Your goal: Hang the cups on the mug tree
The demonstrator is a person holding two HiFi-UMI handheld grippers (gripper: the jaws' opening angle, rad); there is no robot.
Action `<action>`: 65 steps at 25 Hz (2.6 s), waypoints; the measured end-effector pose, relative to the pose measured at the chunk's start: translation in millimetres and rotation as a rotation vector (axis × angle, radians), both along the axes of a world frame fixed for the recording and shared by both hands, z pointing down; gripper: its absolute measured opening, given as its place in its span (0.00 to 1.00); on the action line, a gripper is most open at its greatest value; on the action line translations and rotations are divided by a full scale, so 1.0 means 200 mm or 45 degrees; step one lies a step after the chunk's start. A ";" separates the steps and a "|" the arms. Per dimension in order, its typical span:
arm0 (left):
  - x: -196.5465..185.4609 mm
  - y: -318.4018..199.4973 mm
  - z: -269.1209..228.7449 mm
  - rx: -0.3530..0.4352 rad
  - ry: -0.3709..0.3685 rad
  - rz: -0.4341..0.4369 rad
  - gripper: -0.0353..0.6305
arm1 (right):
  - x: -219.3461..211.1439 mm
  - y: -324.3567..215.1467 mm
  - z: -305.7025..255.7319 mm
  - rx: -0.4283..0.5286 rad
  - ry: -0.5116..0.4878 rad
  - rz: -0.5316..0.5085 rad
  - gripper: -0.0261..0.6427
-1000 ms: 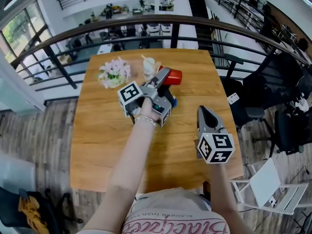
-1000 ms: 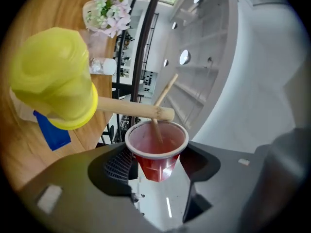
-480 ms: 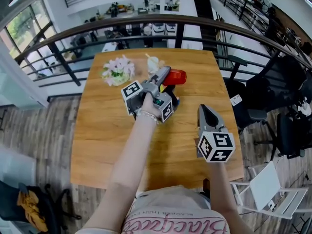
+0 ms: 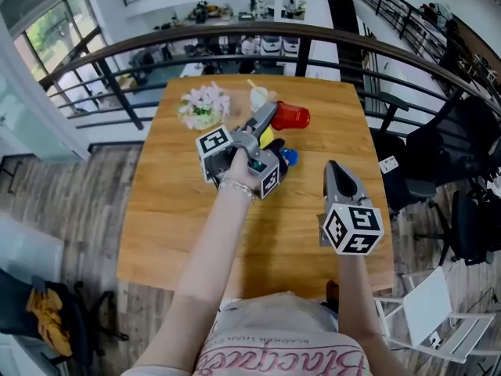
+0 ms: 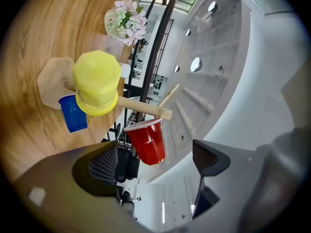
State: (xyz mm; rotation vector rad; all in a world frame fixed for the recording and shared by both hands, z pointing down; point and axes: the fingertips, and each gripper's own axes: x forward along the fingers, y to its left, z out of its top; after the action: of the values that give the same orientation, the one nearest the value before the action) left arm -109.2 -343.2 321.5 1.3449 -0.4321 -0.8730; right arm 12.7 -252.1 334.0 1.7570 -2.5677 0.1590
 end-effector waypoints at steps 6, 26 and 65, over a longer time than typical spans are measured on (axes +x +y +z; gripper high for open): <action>-0.04 0.15 -0.08 0.128 -0.155 0.013 0.77 | -0.01 0.04 -0.03 0.014 -0.001 -0.014 0.04; -0.38 0.48 0.05 0.635 -1.551 -0.289 0.72 | -0.11 0.19 -0.04 0.071 0.059 -0.053 0.04; -0.64 0.75 -0.34 1.114 -2.256 -0.856 0.07 | -0.10 0.35 -0.32 0.275 0.180 -0.011 0.04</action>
State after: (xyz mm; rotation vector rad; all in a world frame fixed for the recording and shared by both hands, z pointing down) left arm -237.6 -192.9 253.9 2.6566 -2.1121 -0.0482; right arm -6.3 -182.9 269.9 1.7493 -2.5727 -0.2431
